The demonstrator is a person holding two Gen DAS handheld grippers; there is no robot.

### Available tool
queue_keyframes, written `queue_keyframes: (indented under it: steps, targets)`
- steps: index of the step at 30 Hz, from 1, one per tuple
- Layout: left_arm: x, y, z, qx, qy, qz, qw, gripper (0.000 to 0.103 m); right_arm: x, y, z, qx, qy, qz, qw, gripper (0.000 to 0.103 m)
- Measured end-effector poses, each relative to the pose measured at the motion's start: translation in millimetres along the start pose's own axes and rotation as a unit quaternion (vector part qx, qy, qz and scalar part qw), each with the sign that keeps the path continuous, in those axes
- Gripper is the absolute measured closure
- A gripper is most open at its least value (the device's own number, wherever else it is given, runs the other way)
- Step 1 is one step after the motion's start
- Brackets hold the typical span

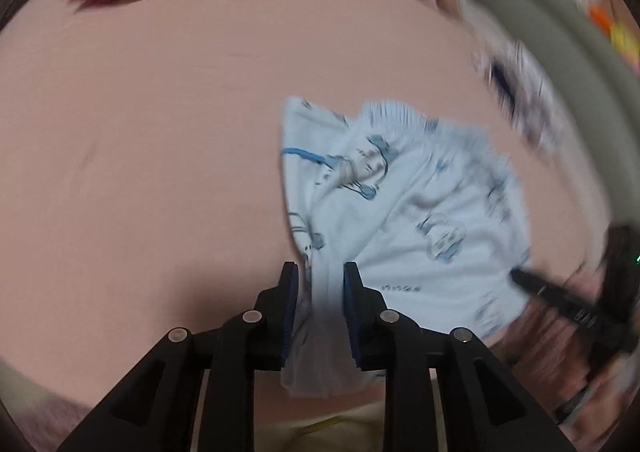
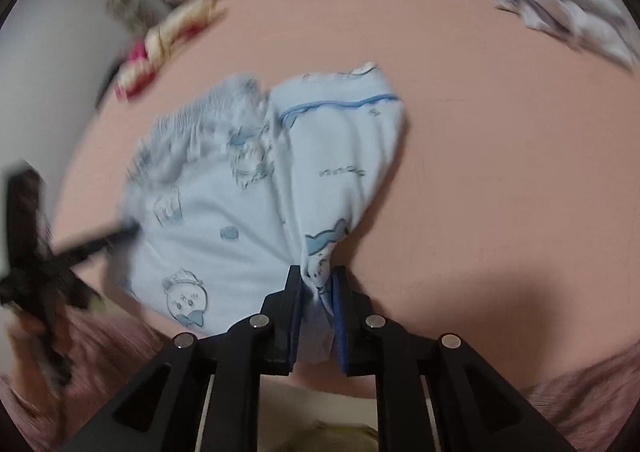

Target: Fold clothes

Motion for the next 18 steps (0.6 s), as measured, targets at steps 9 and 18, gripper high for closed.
queue_keyframes:
  steps: [9,18]
  targets:
    - [-68.2,2.2,12.3,-0.057,0.081,-0.106,0.9895,0.083,-7.1,-19.6,-1.7,-0.013,-0.010,-0.025,1.000,0.039]
    - [-24.8,18.2,12.8,-0.005,-0.076,-0.134,0.9880,0.083,17.4,-10.4,-2.8,-0.016,0.119,0.119,0.986,0.046]
Point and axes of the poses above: each gripper's, at about its wrist camera, not at the fingertips, and z roughly against the way its jaws point, x to its left, y to its underside, the point moved 4 cm from there along -z, roughly the way its jaws point, and after that the axes turned 3 degrees about y, right-handed, at the moved point
